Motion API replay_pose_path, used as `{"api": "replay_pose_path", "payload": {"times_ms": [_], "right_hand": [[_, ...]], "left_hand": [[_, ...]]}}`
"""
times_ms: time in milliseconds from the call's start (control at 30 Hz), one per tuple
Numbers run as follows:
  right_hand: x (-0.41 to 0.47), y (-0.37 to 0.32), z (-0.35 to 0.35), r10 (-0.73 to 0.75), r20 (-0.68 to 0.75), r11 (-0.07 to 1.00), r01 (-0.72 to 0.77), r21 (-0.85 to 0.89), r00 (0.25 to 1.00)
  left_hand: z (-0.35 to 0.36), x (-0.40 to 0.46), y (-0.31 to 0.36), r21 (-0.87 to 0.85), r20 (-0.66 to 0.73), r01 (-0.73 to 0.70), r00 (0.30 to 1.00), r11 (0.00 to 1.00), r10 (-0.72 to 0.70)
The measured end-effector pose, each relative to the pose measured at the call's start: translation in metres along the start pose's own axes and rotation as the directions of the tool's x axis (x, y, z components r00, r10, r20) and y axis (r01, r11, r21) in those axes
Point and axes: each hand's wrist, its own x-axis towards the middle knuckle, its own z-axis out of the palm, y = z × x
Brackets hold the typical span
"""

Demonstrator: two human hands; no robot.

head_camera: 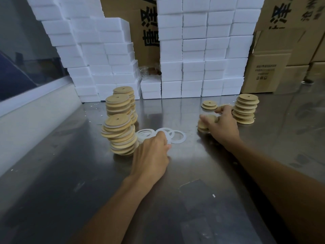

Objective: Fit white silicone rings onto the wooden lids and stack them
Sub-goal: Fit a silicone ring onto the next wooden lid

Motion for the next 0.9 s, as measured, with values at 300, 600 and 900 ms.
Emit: {"api": "replay_pose_path", "payload": {"times_ms": [300,600,900], "right_hand": [[-0.046,-0.010,-0.019,-0.216,0.117,0.942,0.176,0.285,0.969],[-0.076,-0.037,-0.010,-0.418,0.236,0.838,0.273,0.473,0.877],[-0.081,-0.036,0.006,-0.508,0.188,0.811,0.393,0.433,0.841]], "left_hand": [[0.005,0.003,0.011,-0.716,0.061,0.157,0.985,0.681,-0.162],[0.004,0.008,0.006,-0.909,0.201,0.307,0.916,0.283,-0.348],[0.009,0.004,0.009,-0.884,0.151,0.281,0.928,0.374,-0.340]]}}
